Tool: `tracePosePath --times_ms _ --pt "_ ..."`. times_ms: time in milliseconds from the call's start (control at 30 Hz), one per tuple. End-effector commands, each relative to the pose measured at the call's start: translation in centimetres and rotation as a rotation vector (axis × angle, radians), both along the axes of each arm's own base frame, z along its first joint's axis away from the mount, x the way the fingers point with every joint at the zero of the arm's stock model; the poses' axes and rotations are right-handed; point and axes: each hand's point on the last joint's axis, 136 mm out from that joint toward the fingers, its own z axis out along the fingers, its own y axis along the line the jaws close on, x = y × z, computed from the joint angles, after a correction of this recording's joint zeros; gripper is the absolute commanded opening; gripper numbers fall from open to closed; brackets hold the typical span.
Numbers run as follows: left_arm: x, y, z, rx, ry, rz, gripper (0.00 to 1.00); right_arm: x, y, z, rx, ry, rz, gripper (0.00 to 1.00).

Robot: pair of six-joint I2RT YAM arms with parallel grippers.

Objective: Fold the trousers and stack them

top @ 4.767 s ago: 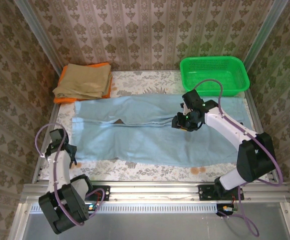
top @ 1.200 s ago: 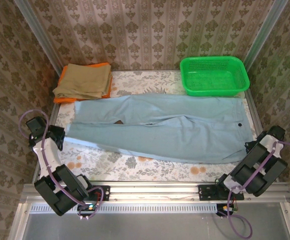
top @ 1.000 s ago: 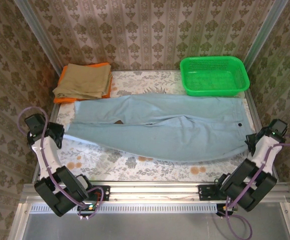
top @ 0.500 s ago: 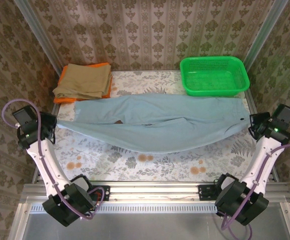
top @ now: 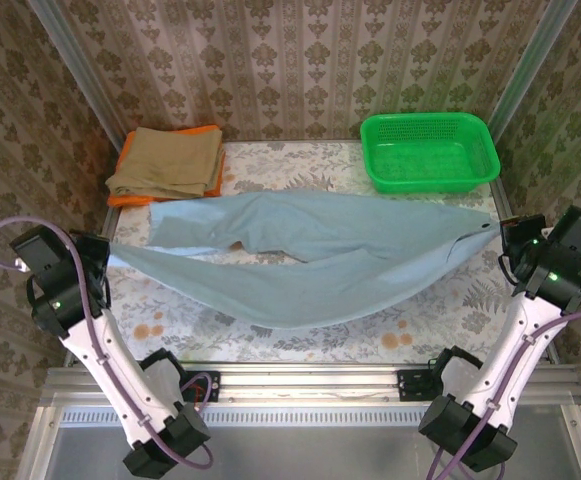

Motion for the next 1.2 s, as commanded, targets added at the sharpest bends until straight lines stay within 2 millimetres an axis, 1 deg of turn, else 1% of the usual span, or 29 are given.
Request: tracePosePath --times_ms 0,100,133,167,233,267,400,467,633,800,833,900,1000,1067,1167 --pt "-1.3 -1.4 1.2 0.009 -0.012 -0.026 0.00 0.1 0.7 3.1 -0.048 -0.057 0.052 0.00" --pt "-1.9 -2.0 2.1 0.049 0.000 -0.049 0.00 0.5 0.9 4.2 -0.065 -0.062 0.087 0.00" --pt "-2.0 -2.0 2.4 0.064 -0.003 -0.053 0.00 0.7 1.0 4.1 -0.068 -0.062 0.100 0.00" --pt "-1.8 -1.8 2.6 0.074 -0.005 -0.050 0.00 0.9 0.8 3.6 -0.069 -0.047 0.102 0.00" --pt "-0.8 -1.3 2.6 0.068 -0.020 -0.053 0.00 1.1 0.3 1.4 -0.056 -0.004 0.098 0.00" --pt "0.0 -1.0 2.4 0.053 -0.030 -0.055 0.00 1.3 0.0 0.2 -0.043 0.013 0.097 0.00" --pt "3.3 0.3 0.3 0.005 -0.025 -0.051 0.00 1.5 -1.4 -4.2 0.006 0.076 0.065 0.00" --pt "4.5 0.7 -0.2 0.004 -0.009 -0.054 0.00 1.6 -2.0 -6.1 0.014 0.110 0.047 0.00" --pt "7.1 2.6 -1.6 0.034 0.058 -0.039 0.00 2.0 -4.0 -9.4 0.023 0.181 -0.010 0.00" --pt "9.8 4.3 -4.5 0.024 0.132 -0.041 0.00 3.6 -6.4 -13.1 0.059 0.249 -0.054 0.00" --pt "10.2 4.5 -5.0 0.024 0.147 -0.043 0.00 3.8 -6.6 -13.8 0.071 0.269 -0.055 0.00" --pt "11.2 5.1 -6.0 0.025 0.178 -0.045 0.00 4.5 -7.7 -14.5 0.059 0.282 -0.069 0.00" --pt "12.2 5.8 -6.4 0.032 0.194 -0.045 0.00 5.1 -8.6 -14.9 0.043 0.304 -0.077 0.00" --pt "12.9 6.2 -6.3 0.042 0.193 -0.047 0.00 5.4 -9.2 -14.8 0.033 0.306 -0.087 0.00" --pt "14.0 6.9 -6.0 0.050 0.203 -0.049 0.00 6.1 -10.1 -14.0 0.017 0.303 -0.096 0.00"
